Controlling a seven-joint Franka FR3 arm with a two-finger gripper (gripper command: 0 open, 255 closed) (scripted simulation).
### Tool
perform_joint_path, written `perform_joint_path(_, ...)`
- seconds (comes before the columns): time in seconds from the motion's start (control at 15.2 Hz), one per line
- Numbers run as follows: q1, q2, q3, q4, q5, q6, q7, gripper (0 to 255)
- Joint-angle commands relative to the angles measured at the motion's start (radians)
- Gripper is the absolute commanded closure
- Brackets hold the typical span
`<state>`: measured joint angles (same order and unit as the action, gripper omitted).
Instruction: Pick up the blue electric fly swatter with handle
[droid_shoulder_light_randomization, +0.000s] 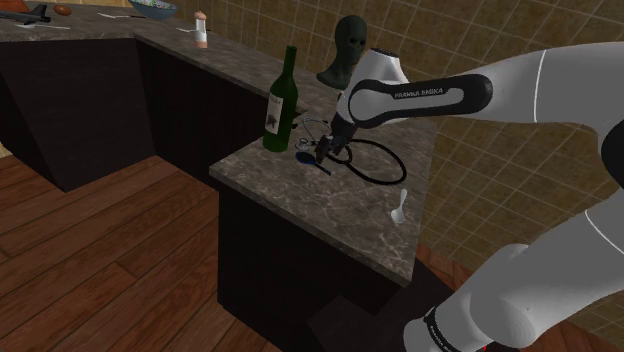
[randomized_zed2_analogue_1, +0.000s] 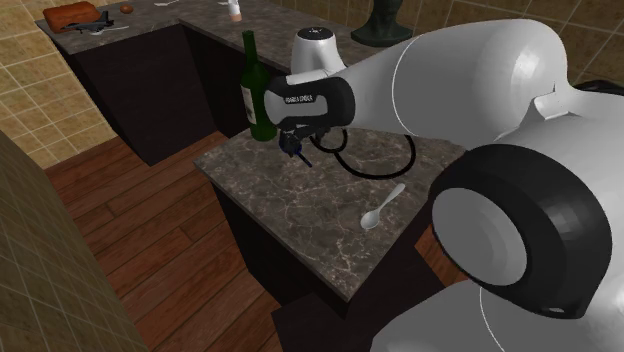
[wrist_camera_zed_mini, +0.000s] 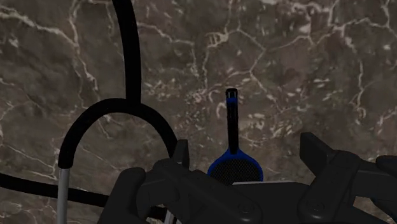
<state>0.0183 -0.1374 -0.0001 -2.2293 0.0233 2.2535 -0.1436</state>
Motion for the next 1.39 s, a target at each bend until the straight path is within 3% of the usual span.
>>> perform_joint_path(0.0,0.001,0.06,0.001,0.038,-0.006,0.035,-0.01,0)
perform_joint_path(0.59,0.001,0.106,0.001,-0.017,-0.004,0.137,-0.012,0)
perform_joint_path(0.66,0.0,0.105,0.001,-0.018,-0.004,0.137,-0.013,255)
perform_joint_path(1.32,0.0,0.099,0.002,-0.01,-0.004,0.123,-0.012,255)
